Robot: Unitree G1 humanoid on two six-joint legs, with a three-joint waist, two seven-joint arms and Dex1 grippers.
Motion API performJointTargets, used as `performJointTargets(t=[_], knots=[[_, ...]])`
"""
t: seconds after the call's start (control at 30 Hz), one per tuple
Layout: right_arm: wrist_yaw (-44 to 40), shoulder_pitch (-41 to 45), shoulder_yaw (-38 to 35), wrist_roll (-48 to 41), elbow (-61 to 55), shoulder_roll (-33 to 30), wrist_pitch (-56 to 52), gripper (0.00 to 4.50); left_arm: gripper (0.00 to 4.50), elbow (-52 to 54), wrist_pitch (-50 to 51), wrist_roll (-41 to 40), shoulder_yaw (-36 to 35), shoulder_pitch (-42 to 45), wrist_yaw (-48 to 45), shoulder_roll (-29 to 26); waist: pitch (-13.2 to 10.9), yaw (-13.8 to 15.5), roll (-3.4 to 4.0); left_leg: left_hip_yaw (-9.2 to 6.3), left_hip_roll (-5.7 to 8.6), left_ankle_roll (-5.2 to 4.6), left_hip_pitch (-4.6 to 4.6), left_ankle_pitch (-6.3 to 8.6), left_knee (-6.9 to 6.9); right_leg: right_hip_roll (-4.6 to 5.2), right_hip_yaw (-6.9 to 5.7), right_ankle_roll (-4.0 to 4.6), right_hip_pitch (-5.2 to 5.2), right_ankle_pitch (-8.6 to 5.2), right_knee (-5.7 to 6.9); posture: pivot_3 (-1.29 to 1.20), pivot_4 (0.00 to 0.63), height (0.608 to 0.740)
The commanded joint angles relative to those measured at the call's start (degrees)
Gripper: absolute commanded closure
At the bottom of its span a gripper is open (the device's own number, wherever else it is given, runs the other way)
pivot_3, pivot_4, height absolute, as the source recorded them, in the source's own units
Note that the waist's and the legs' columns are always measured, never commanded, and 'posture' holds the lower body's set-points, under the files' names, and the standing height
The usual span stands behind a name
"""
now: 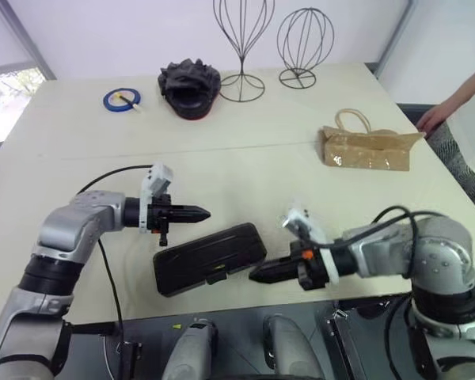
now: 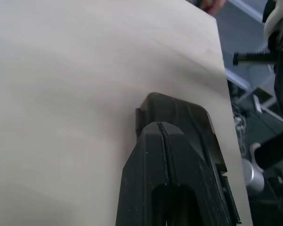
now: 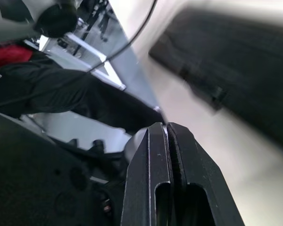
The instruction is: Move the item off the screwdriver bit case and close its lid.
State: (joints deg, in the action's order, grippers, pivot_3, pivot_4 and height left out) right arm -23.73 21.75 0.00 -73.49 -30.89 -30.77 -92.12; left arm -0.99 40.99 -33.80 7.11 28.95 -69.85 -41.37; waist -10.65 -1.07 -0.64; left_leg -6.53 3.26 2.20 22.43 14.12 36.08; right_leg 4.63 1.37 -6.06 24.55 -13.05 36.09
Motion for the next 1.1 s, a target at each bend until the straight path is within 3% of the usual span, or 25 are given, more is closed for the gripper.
performJointTargets(t=[0.03, 0.23, 0.33, 0.43, 0.77, 1.1], knots=[[13.12, -2.38, 2.15, -10.34, 1.59, 2.94, 1.1, 4.38, 4.5, 1.66, -1.02, 1.23, 0.84, -0.29, -1.47, -0.35, 0.0, -0.08, 0.0, 0.0, 0.0, 0.0, 0.0, 0.0, 0.01, 0.01, 0.02, -0.01, 0.01, 0.0, 0.02, 0.0, 0.15, 0.74], [40.95, -6.16, 15.04, -31.23, 5.88, 0.8, 17.81, 4.38, 4.5, 2.87, -1.37, 2.41, 0.54, -1.88, -1.49, -1.24, -0.01, 0.0, -0.01, -0.05, 0.0, 0.0, 0.0, 0.0, 0.04, 0.02, 0.03, 0.0, 0.0, 0.0, 0.0, 0.0, 0.15, 0.74], [52.39, -6.77, 19.8, -37.28, 7.24, 0.77, 26.48, 4.38, 4.5, 2.82, -2.02, 3.17, -0.1, -2.14, -0.32, -0.85, -0.01, 0.0, -0.02, -0.05, -0.01, -0.01, 0.0, 0.0, 0.04, 0.02, 0.04, 0.0, -0.01, -0.01, 0.0, 0.0, 0.15, 0.74], [58.64, -7.54, 22.39, -39.44, 7.33, 1.6, 32.23, 4.38, 4.5, 2.31, -2.97, 4.1, -0.7, -2.54, 1.28, -0.32, -0.01, 0.01, -0.02, -0.05, -0.01, -0.01, 0.0, 0.0, 0.04, 0.01, 0.04, -0.01, -0.01, -0.01, -0.01, 0.0, 0.15, 0.74], [65.97, -9.75, 24.41, -39.51, 6.98, 4.05, 39.76, 4.38, 4.5, -1.74, -8.34, 9.06, 0.42, -4.19, 3.02, 1.22, -0.01, 0.03, -0.02, -0.05, -0.01, -0.02, -0.01, 0.0, 0.04, -0.04, 0.04, -0.01, -0.02, -0.01, -0.01, 0.0, 0.15, 0.74], [70.25, -8.96, 24.5, -39.51, 8.29, 6.81, 44.01, 4.38, 4.5, -12.74, -16.25, 16.24, 5.18, -2.05, 1.64, 6.93, 0.03, 0.33, -0.04, -0.03, 0.0, -0.03, -0.02, 0.0, 0.06, -0.04, 0.03, -0.02, -0.08, -0.01, -0.02, 0.0, 0.15, 0.74]])
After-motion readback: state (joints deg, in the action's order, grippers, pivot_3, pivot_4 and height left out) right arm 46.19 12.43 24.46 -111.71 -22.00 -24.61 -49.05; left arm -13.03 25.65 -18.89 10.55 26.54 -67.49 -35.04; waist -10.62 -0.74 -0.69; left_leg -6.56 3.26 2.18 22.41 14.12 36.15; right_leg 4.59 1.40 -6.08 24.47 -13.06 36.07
